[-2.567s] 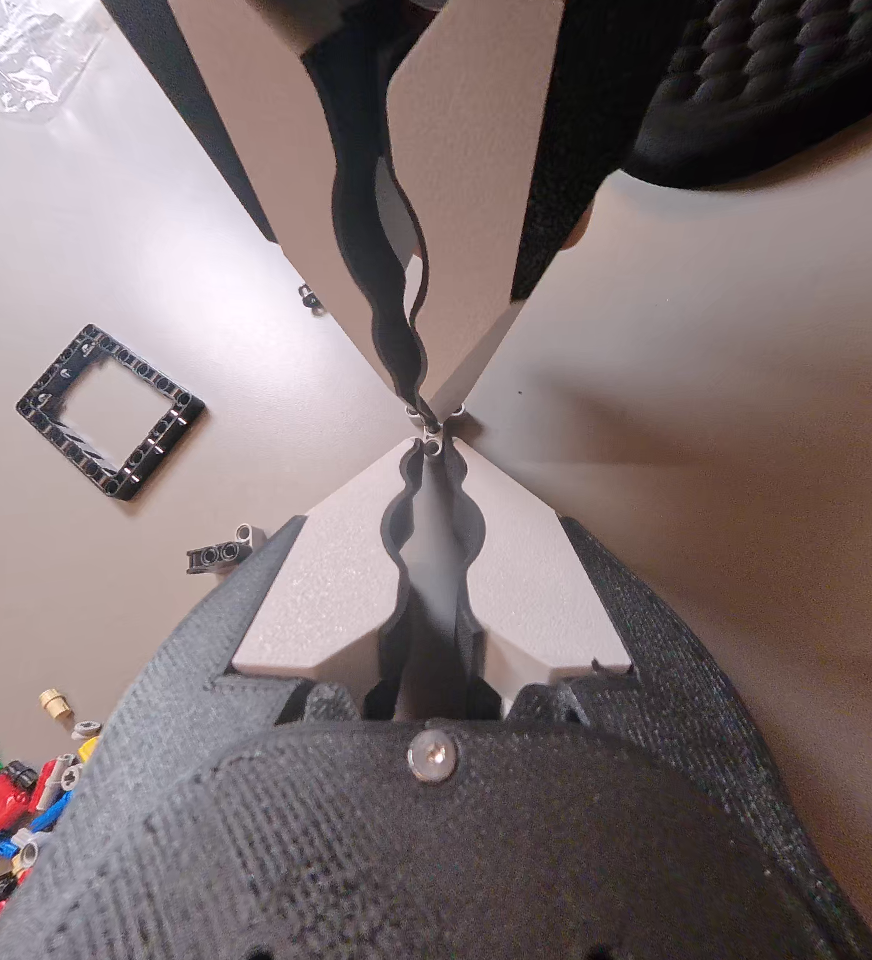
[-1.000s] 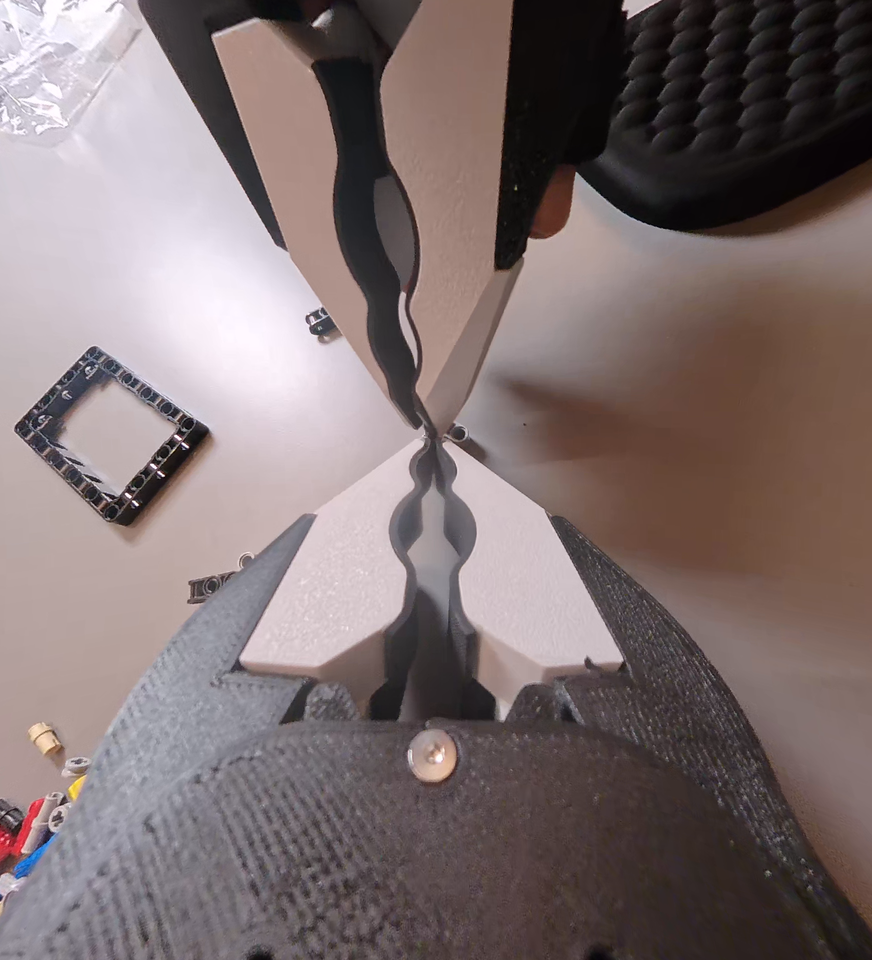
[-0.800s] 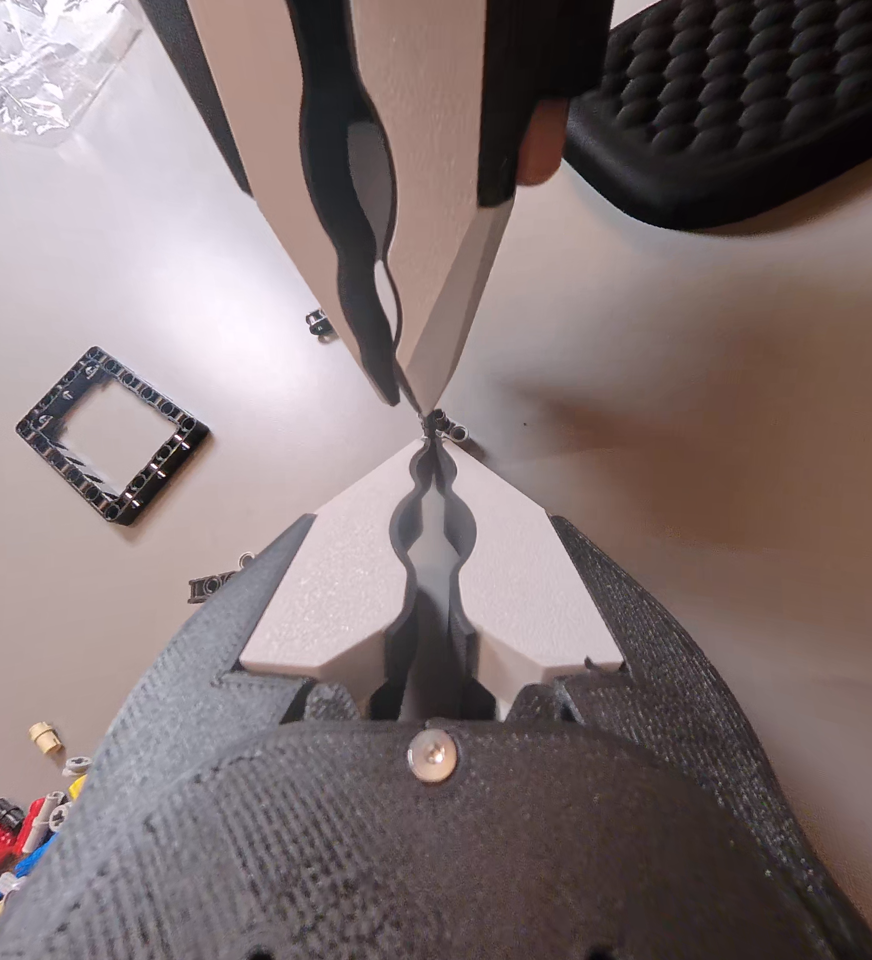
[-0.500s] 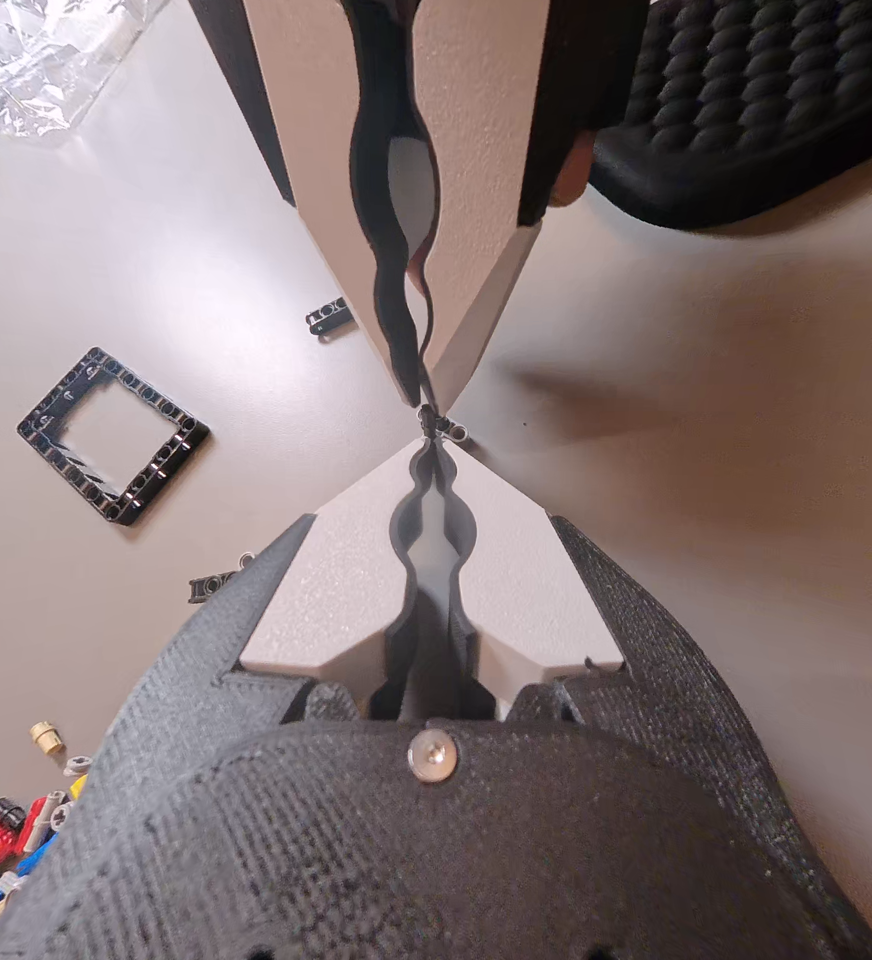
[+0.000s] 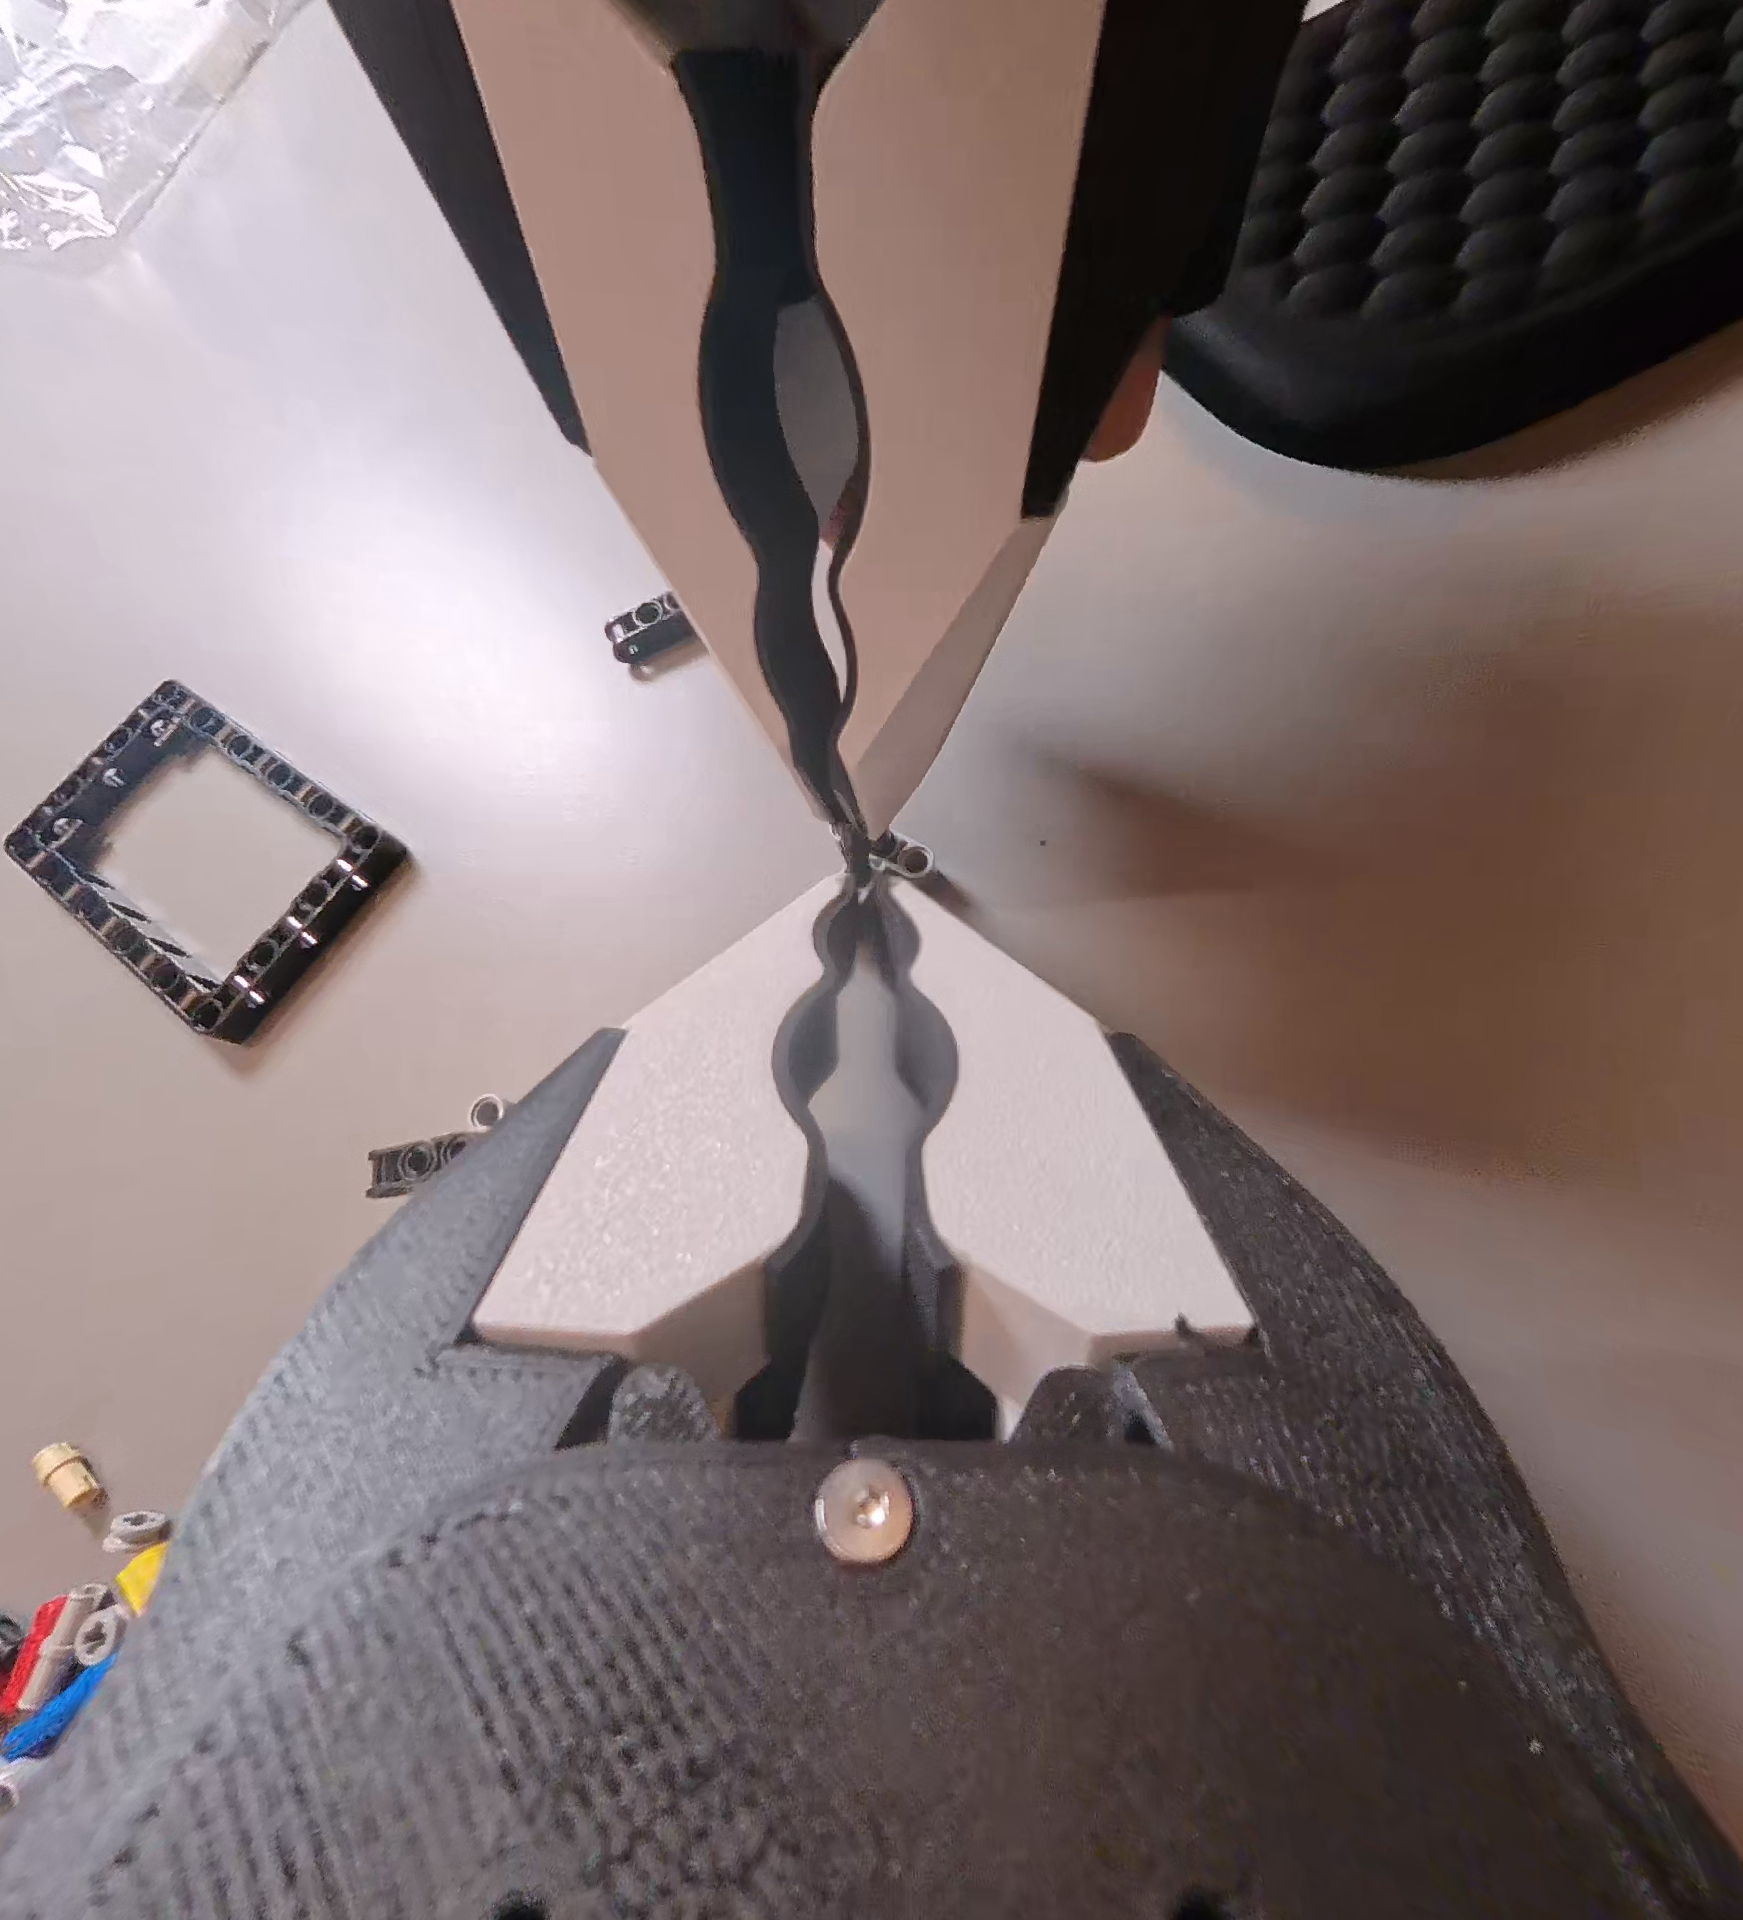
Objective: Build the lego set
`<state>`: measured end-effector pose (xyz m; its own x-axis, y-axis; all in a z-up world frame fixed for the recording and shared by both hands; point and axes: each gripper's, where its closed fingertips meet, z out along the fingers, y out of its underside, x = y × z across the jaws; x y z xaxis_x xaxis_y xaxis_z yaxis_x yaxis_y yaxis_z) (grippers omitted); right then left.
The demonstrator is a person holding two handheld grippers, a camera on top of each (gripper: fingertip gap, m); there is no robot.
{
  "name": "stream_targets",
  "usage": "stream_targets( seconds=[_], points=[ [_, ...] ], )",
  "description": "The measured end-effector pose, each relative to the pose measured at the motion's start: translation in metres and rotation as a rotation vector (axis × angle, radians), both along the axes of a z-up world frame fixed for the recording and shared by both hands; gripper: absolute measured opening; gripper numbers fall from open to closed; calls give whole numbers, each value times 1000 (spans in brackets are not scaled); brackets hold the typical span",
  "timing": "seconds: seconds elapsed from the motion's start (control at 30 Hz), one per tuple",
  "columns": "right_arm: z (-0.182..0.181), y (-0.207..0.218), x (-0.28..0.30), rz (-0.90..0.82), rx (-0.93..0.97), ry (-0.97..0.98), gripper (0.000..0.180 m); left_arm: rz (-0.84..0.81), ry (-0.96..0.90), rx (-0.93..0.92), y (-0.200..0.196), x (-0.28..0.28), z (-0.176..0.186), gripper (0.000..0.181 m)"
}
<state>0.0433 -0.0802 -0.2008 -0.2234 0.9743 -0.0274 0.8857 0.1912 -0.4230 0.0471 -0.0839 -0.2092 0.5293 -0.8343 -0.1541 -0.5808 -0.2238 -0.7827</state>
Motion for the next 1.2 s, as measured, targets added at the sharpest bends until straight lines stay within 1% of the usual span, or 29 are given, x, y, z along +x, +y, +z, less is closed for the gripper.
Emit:
stream_targets(
  seconds=[0.13,0.23,0.4,0.6,0.73,1.2],
  points=[
    [0,0,-2,-1,22,-41,1,-28,-10,-57,-3,-6,-3,26],
    [0,0,-2,-3,23,-78,1,-53,-15,-72,-3,-5,-4,21],
    [0,1,-1,-4,33,-123,1,-38,1,-75,4,-2,-6,9],
    [-1,-1,-3,-8,56,-127,1,-36,25,-36,4,-2,-6,8],
    [-1,2,-3,5,114,-121,2,-32,28,-33,3,-2,-6,8],
    [-3,3,2,-36,129,-54,1,-10,36,-21,4,-3,-6,7]
  ],
)
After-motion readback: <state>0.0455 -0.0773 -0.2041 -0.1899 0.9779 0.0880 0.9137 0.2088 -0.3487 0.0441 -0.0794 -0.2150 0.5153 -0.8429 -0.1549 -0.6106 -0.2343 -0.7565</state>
